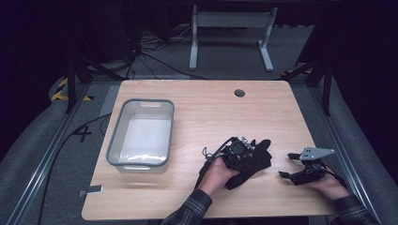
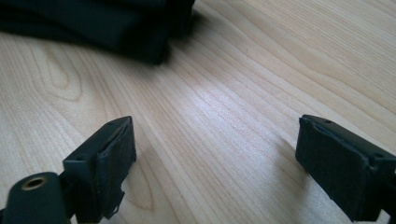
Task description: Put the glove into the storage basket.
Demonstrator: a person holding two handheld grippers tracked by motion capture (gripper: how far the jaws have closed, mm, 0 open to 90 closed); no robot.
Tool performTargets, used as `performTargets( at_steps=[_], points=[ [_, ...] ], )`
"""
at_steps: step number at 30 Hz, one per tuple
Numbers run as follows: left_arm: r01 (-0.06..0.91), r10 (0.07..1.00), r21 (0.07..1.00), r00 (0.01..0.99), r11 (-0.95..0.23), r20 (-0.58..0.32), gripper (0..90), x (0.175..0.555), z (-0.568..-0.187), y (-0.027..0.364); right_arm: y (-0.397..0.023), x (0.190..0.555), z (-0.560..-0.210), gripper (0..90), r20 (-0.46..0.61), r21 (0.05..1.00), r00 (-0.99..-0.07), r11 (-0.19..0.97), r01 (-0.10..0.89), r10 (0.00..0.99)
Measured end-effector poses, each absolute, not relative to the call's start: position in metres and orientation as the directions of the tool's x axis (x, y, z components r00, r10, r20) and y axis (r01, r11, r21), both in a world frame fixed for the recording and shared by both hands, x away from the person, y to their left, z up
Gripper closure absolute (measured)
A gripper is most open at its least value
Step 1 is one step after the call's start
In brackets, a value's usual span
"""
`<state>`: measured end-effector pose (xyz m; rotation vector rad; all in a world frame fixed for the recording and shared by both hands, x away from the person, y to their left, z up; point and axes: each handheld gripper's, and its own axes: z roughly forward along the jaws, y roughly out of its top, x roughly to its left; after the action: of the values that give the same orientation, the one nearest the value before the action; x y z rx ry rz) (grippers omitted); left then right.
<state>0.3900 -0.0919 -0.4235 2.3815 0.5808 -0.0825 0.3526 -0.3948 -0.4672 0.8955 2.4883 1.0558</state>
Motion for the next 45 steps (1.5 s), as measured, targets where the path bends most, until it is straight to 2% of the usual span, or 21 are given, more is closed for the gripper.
performTargets(
  at_steps=[10, 22, 34, 45],
  points=[
    [0.453, 0.445, 0.637, 0.876, -0.624, -0.187, 66.7, 0.399, -0.391, -0.063, -0.394, 0.353, -0.467, 11.9, -0.025, 0.725, -0.763, 0.537, 0.431, 0.646],
    [0.485, 0.509, 0.651, 0.844, -0.584, -0.172, 66.4, 0.407, -0.361, -0.02, -0.392, 0.356, -0.468, 0.3, -0.031, 0.704, -0.746, 0.544, 0.456, 0.665],
    [0.528, 0.604, 0.675, 0.782, -0.515, -0.15, 66.3, 0.417, -0.337, 0.036, -0.392, 0.356, -0.468, 0.3, -0.028, 0.704, -0.75, 0.546, 0.455, 0.661],
    [0.578, 0.722, 0.698, 0.68, -0.423, -0.126, 66.3, 0.42, -0.326, 0.104, -0.392, 0.356, -0.468, 0.3, -0.026, 0.703, -0.752, 0.546, 0.454, 0.659]
  ],
)
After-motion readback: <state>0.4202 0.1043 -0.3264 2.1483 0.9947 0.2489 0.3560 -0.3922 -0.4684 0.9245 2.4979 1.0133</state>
